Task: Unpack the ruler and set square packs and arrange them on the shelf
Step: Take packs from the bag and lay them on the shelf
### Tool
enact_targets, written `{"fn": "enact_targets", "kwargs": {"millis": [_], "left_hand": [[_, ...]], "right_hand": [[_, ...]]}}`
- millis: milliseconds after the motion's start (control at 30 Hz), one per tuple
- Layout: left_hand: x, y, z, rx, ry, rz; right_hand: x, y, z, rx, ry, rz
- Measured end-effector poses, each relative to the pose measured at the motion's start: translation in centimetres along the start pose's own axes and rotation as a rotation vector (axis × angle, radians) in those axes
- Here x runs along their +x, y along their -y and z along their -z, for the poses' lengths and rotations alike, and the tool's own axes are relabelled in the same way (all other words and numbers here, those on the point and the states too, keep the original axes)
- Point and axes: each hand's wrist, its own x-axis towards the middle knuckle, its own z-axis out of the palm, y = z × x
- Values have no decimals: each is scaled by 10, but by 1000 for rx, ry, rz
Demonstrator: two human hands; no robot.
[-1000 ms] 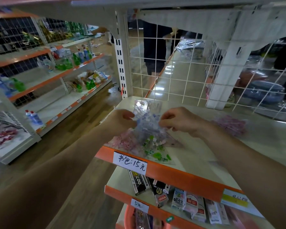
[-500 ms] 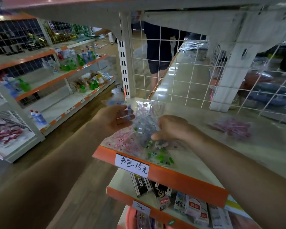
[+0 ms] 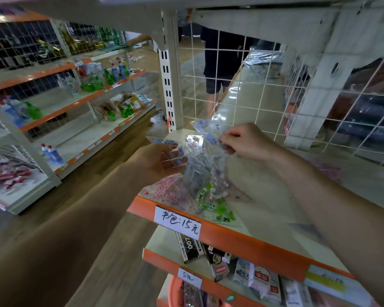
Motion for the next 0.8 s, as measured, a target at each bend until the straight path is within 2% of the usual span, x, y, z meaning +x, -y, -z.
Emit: {"fn": "enact_targets", "kwargs": {"millis": [67,167,267,433,500,600,667,733,800], "left_hand": [[1,1,-7,-25,65,10],[0,1,-13,-31,166,5],[-2,-1,-8,-29,195,8],[-3,-1,1,-79,179,3],[-5,0,0,-125,206,0],[-6,-1,-2,-30,199,-15],[-4,-2,3,-29,121,-22],[-2,-5,13,-102,49,-21],[-2,-7,24,-146,-2,-13]], "right_hand": [[-2,12,-7,86,65,-1],[1,16,-16,153,24,-1],[2,14,-14,211,0,-49],[2,16,-18,239,212,-72],[1,19,-28,181,262,-53],[2,24,-39,103,328,-14],[9,21,-37,61,263,1],[17,11,-31,-182,147,25],[15,4,-29,-528,198,-54]]}}
